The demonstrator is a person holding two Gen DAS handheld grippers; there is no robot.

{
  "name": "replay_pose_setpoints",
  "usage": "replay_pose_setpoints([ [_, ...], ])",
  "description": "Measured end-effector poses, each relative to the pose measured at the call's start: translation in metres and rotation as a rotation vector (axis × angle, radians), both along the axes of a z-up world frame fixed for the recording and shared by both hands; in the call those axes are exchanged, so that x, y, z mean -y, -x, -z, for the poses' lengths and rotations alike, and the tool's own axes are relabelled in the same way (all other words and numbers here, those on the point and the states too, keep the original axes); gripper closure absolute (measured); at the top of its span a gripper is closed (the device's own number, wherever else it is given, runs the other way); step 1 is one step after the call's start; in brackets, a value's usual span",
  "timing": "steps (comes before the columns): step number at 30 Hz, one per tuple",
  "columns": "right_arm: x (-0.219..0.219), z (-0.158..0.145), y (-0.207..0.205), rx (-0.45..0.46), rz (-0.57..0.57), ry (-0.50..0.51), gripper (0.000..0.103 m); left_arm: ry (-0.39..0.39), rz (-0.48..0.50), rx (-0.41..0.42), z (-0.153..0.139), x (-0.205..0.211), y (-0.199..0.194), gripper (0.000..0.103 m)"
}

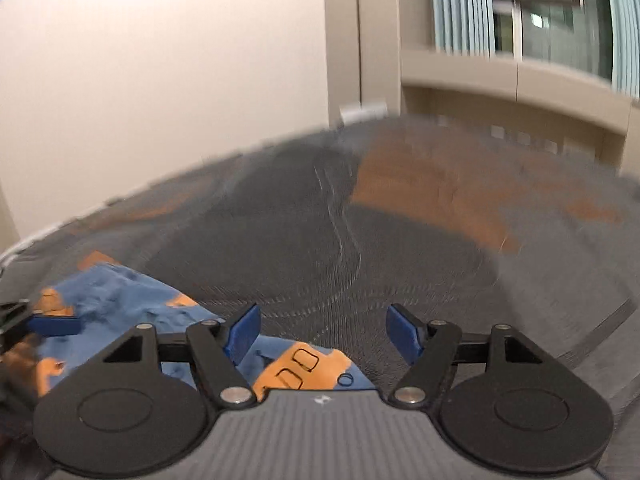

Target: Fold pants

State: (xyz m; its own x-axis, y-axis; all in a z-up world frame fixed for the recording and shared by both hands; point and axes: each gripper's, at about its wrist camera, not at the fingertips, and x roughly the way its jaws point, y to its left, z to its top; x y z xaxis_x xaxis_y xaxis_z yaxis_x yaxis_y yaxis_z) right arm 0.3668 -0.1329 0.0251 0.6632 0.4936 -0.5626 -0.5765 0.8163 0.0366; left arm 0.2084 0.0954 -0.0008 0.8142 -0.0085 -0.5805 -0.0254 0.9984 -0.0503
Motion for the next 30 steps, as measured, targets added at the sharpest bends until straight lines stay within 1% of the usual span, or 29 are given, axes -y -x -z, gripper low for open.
replay_pose_setpoints([
  [1,-0.006,0.01,-0.01,-0.04,0.016,0.031,0.028,0.003,0.0,0.001,0.0,-0.001,0.0,0.001],
  [3,-0.009,0.022,-0.012,-0.072,0.023,0.074,0.028,0.012,0.002,0.002,0.0,-0.002,0.001,0.001],
  [4,-0.009,0.029,-0.007,-0.069,0.013,0.092,0.026,0.017,0.002,0.002,0.0,-0.003,0.0,0.001],
  [6,-0.006,0.035,0.015,-0.012,-0.013,0.145,0.025,0.022,0.004,0.0,0.001,-0.004,-0.001,0.001],
  [7,-0.005,0.036,0.025,0.01,-0.03,0.171,0.025,0.021,0.005,-0.002,0.001,-0.004,-0.001,0.001],
  [8,-0.002,0.034,0.03,0.009,-0.044,0.182,0.025,0.02,0.005,-0.003,0.001,-0.004,-0.002,0.001],
  [10,0.003,0.029,0.032,-0.022,-0.077,0.161,0.025,0.016,0.005,-0.004,0.002,-0.004,-0.002,0.001],
  [12,0.01,0.022,0.024,-0.074,-0.108,0.107,0.025,0.021,0.004,-0.001,0.001,-0.005,-0.001,0.001],
  [15,0.018,0.012,0.019,-0.123,-0.135,0.041,0.03,0.034,0.005,0.001,0.002,-0.007,-0.001,0.0],
  [17,0.022,0.007,0.024,-0.133,-0.168,0.02,0.035,0.035,0.005,0.001,0.002,-0.007,-0.001,0.0],
  [19,0.022,0.005,0.033,-0.132,-0.18,0.024,0.045,0.035,0.005,0.002,0.002,-0.007,-0.001,0.001],
  [24,0.023,-0.003,0.039,-0.115,-0.193,-0.026,0.049,0.041,0.005,0.004,0.003,-0.009,-0.001,0.001],
  [26,0.021,-0.005,0.037,-0.101,-0.182,-0.033,0.063,0.038,0.005,0.003,0.003,-0.009,-0.002,0.001],
  [27,0.018,-0.005,0.035,-0.094,-0.173,-0.024,0.079,0.041,0.005,0.004,0.003,-0.009,-0.001,0.001],
  [28,0.014,-0.003,0.032,-0.089,-0.161,0.004,0.089,0.041,0.005,0.004,0.003,-0.009,-0.001,0.0],
  [30,0.01,0.001,0.028,-0.079,-0.135,0.032,0.093,0.043,0.005,0.004,0.004,-0.01,-0.001,0.001],
])
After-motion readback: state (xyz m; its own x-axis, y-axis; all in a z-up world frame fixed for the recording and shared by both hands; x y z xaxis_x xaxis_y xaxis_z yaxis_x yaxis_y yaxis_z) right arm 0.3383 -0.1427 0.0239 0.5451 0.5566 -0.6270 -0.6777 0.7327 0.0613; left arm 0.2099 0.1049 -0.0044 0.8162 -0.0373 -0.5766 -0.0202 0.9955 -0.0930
